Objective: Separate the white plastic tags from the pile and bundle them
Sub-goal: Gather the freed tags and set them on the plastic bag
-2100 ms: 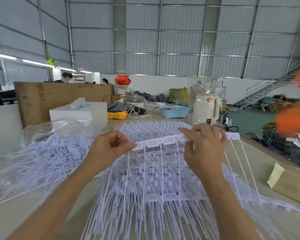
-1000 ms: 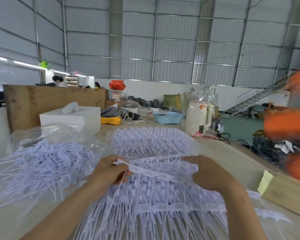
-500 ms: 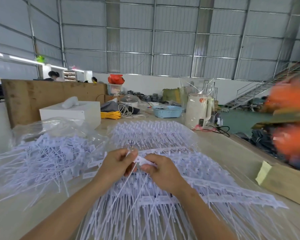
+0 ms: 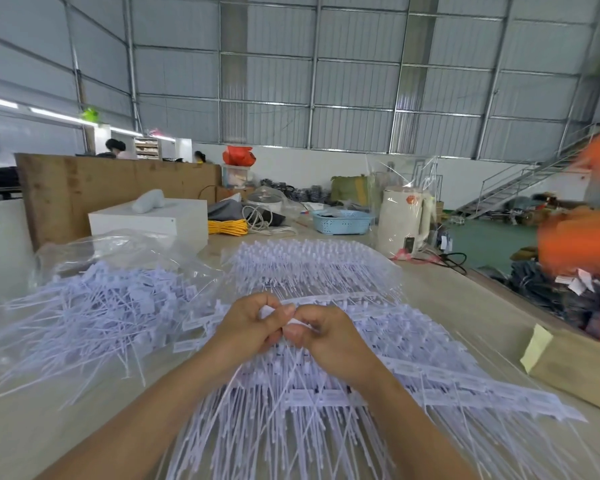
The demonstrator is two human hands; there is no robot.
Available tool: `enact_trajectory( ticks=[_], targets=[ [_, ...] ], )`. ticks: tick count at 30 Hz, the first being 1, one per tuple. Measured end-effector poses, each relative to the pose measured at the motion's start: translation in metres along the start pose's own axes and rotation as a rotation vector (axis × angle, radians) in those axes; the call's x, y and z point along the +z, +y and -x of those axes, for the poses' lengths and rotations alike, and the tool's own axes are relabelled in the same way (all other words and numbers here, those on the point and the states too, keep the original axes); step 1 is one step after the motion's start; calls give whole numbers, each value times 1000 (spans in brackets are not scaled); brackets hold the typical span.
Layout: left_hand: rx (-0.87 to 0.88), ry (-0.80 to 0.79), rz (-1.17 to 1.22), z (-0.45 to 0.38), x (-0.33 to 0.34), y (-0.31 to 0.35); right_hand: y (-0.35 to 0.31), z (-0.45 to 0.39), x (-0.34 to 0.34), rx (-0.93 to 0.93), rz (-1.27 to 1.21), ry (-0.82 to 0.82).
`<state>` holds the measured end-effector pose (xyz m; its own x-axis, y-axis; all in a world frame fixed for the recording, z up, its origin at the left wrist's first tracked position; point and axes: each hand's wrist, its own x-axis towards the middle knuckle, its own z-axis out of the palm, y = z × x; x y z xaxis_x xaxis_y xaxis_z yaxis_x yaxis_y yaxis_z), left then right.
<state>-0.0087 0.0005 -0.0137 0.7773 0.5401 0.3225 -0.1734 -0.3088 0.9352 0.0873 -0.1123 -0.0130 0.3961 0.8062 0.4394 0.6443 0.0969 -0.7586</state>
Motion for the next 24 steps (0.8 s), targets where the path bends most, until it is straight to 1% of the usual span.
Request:
enact_trajectory(
  ticks=[3,6,7,8,9,11,13,15,17,20,24],
  targets=[
    [-18,-88,-2,-2,-7,5,1,0,-1,4,40,-45],
    [21,-221,-221,-2,-16,6,4,2,-5,-17,264,-128],
    [24,-272,-237,-1,-18,6,5,2,-6,-30,307,-142],
    [6,-303,-167,0,-20,6,4,2,-9,-38,303,-130],
    [-28,-279,-31,0,-22,8,3,1,-12,-40,266,-95],
    [-85,-118,231,-5,-27,10,-2,0,-23,-42,133,-4],
    [-144,38,368,-10,-31,9,-7,1,-32,-34,2,15],
    [-203,92,439,-12,-31,7,-12,4,-34,-38,-93,-37],
    [-241,57,414,-9,-25,6,-17,5,-31,-65,-116,-103],
    [-233,-46,309,-3,-9,7,-20,5,-27,-83,-71,-153],
    [-249,-165,356,1,8,10,-14,5,-23,-56,13,-153]
  ],
)
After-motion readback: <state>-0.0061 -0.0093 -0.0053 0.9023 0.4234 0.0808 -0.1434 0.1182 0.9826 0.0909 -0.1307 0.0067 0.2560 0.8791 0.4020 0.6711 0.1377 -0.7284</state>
